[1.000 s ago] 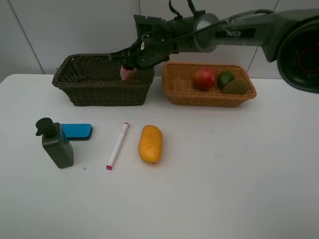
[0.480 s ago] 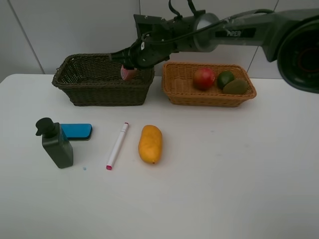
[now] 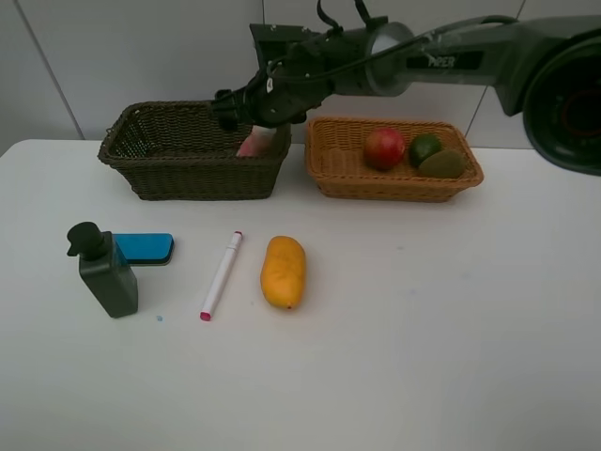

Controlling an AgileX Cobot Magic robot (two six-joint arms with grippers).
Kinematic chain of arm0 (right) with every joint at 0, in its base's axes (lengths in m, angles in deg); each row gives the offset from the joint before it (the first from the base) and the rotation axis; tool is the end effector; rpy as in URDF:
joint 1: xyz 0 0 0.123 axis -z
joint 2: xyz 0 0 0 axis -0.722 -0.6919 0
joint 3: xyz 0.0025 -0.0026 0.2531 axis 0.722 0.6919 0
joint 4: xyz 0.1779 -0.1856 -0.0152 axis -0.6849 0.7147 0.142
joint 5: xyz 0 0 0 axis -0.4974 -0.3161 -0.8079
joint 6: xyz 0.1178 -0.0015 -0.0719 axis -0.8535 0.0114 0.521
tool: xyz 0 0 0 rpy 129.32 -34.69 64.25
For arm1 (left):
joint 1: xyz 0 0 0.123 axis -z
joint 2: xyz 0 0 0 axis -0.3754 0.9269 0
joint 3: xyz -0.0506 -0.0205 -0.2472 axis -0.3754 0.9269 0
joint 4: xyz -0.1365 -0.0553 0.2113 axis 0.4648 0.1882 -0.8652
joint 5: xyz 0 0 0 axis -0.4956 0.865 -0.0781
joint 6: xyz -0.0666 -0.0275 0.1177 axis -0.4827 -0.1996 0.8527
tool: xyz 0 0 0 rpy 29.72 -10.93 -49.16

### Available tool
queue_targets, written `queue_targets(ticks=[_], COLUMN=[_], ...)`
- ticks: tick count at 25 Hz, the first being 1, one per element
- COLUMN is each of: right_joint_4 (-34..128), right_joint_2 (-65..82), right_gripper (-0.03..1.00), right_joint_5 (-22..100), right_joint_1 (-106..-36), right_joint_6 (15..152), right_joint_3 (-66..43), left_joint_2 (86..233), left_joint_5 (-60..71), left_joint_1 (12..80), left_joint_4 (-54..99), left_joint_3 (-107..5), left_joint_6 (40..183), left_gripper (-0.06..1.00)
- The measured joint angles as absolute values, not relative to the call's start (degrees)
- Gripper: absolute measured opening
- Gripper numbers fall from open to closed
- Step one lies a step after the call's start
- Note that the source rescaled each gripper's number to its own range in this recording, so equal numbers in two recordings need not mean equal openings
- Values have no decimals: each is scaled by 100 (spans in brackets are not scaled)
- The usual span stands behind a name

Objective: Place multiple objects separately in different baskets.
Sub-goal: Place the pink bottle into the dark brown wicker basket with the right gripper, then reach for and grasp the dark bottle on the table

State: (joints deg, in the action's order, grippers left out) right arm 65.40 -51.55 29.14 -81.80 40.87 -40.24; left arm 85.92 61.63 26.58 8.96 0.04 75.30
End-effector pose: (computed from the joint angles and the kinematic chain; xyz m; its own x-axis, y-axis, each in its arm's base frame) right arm 0.4585 0.3178 0.1270 -0.5869 -0.2142 -0.7808 -0.4500 0.8880 0.0947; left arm 0.0736 -0.0058 0.2609 -0.4408 -0.0004 -0.8976 0.0636 0.9975 -0.0317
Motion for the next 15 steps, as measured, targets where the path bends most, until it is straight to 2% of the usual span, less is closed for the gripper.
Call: queue_targets(ticks=[15], right_joint_4=[6831], right_joint_2=[-4605], right_gripper=[100], right_joint_5=[2209], right_joint_1=[-8217], right_joint_6=[4250], right_joint_3=[-4024], left_joint_2=[8592], left_joint_5=[6163], left_joint_1=[2658], left_joint_4=[896], left_joint_3=[4], left_joint_6=[7530], left_gripper=[100])
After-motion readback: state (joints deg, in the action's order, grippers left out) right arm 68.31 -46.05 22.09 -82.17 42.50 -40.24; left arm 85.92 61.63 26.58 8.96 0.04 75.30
